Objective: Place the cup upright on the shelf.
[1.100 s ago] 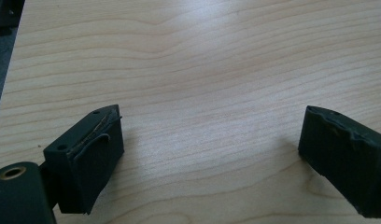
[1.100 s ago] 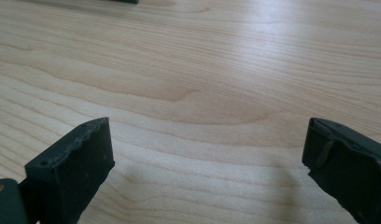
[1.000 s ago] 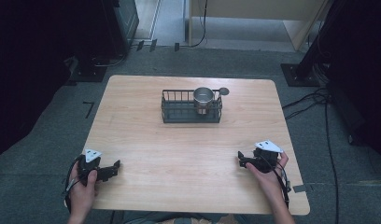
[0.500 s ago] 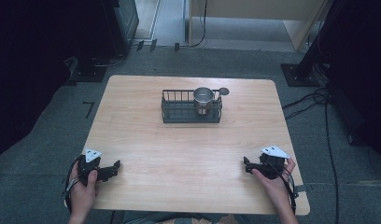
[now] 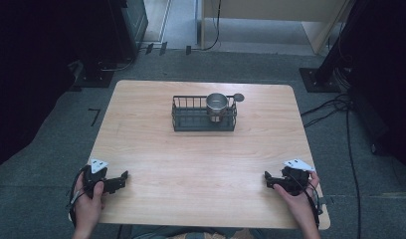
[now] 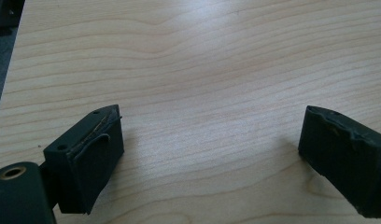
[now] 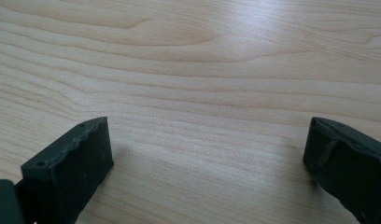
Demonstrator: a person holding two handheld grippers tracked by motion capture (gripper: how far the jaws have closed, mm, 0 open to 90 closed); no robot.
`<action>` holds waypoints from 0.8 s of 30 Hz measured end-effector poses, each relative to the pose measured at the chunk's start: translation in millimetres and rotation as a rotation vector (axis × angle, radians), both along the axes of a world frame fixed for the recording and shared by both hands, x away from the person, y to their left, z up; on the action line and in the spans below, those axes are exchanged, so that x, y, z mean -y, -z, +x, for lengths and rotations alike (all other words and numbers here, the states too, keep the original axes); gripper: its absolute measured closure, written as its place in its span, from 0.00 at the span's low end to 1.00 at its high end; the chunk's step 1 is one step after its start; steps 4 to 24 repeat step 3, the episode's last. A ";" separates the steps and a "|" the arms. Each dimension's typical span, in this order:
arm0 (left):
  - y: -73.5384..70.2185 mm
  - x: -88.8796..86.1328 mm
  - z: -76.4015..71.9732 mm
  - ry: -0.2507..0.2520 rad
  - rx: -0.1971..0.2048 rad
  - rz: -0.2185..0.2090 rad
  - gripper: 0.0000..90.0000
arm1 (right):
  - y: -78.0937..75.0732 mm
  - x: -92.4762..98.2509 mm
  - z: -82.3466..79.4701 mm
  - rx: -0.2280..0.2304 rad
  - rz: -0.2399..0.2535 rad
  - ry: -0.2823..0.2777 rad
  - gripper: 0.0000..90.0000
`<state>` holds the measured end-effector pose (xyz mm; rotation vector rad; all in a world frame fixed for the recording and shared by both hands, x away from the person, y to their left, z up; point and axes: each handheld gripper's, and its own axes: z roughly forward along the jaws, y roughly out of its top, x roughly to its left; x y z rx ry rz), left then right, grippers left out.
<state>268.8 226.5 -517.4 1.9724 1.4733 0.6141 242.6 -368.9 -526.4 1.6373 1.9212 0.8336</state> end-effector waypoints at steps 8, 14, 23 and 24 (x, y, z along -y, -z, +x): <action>0.0 0.0 0.0 0.000 0.000 0.000 0.08 | 0.0 -0.1 0.5 0.001 0.000 -0.004 0.01; 0.0 0.0 0.0 0.000 0.000 0.000 0.08 | 0.0 -0.1 0.5 0.001 0.000 -0.004 0.01; 0.0 0.0 0.0 0.000 0.000 0.000 0.08 | 0.0 -0.1 0.5 0.001 0.000 -0.004 0.01; 0.0 0.0 0.0 0.000 0.000 0.000 0.08 | 0.0 -0.1 0.5 0.001 0.000 -0.004 0.01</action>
